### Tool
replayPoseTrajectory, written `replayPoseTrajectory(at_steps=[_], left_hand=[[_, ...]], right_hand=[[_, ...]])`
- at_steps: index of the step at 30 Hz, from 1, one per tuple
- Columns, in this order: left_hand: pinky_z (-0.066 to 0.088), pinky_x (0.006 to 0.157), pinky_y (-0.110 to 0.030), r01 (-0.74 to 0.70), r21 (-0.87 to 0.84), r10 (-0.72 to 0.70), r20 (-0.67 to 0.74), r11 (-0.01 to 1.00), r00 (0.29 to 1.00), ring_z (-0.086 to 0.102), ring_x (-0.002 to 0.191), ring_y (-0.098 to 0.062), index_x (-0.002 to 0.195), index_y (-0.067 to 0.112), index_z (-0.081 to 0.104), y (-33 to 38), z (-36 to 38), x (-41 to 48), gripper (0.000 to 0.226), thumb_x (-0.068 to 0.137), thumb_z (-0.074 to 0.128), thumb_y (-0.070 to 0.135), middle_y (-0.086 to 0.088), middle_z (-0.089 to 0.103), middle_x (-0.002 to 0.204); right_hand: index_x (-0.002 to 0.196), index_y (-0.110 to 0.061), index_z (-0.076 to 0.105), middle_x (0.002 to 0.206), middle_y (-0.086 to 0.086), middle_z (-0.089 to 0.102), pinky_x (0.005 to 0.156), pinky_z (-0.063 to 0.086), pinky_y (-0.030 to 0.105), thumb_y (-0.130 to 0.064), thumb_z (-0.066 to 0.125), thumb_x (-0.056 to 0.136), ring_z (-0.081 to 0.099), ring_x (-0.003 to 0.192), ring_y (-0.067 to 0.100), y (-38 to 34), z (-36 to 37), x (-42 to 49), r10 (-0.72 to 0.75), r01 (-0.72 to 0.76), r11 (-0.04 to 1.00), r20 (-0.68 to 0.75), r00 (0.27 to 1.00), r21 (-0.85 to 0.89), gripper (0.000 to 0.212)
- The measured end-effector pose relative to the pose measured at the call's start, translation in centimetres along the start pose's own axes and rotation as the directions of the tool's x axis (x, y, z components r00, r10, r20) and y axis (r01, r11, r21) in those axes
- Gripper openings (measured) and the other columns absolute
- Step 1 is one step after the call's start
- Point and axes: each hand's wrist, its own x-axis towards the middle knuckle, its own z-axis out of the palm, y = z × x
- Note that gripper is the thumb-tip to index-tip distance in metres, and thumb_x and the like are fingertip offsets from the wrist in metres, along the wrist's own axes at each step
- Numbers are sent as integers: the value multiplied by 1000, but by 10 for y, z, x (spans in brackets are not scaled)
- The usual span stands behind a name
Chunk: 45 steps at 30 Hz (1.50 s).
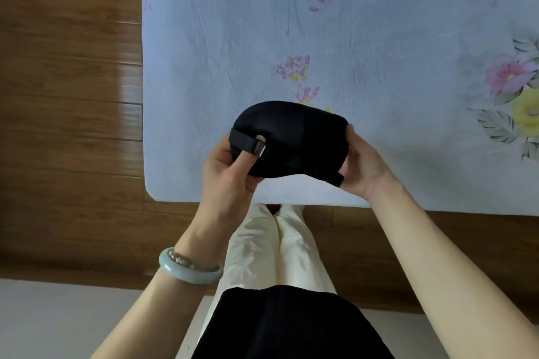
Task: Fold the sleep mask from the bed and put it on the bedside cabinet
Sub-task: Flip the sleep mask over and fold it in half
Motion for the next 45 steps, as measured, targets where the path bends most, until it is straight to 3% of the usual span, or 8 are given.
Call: replayPoseTrajectory(at_steps=[7,13,16,19,31,35,40,45], left_hand=[[58,79,-41,40,241,27,-269,970,963,67,84,-22,84,15,68,-34,-46,41,8,89,61,13,-6,68,81],[56,74,-29,104,672,146,-304,733,941,66,86,-15,110,15,60,-74,-78,69,23,89,60,21,3,65,95],[48,70,-12,15,823,266,-201,568,943,57,89,-2,125,25,49,-75,-85,74,36,90,57,23,8,49,116],[42,72,-2,-107,884,336,-59,455,940,53,94,-9,115,20,57,-72,-90,75,24,93,50,13,5,44,117],[42,57,-6,37,834,119,-122,550,985,63,76,-13,88,21,61,-48,-130,81,20,78,67,5,7,64,85],[48,61,-11,51,803,15,-74,593,997,67,76,-3,92,28,62,-42,-133,77,26,72,78,21,8,67,87],[51,63,-12,58,818,122,-155,573,980,68,73,-1,92,22,65,-44,-127,74,9,84,67,26,1,68,87],[41,70,-6,-21,935,317,-99,355,943,59,76,-14,98,9,64,-52,-102,65,13,86,61,12,-8,60,95]], right_hand=[[97,-9,62,92,7,67,67,52,28,0,62,77,63,86,24,-1,-12,23,-146,74,958,-248,958,-276,22],[88,-15,58,81,-7,60,55,43,6,-3,68,76,57,73,4,15,-11,48,-412,-9,661,-374,831,-750,20],[95,-14,62,86,-5,61,65,47,16,-6,68,76,59,78,7,15,-20,50,-457,-10,662,-414,787,-749,22],[78,-23,63,82,-2,63,64,53,23,0,61,78,62,74,13,13,-30,41,-480,-6,673,-442,758,-740,23],[73,-14,69,61,0,61,52,48,20,-6,66,80,55,51,9,17,-38,30,-391,201,904,-536,748,-378,12],[88,-14,65,79,0,64,62,53,21,-5,69,77,61,63,10,21,-41,29,-454,45,770,-496,740,-637,15],[75,-23,61,72,-4,63,64,55,31,-7,65,77,60,61,11,18,-36,29,-560,-41,630,-491,668,-775,17],[74,-21,56,63,-12,54,49,37,3,-4,61,72,52,56,1,18,-22,32,-689,-52,413,-350,635,-909,18]])
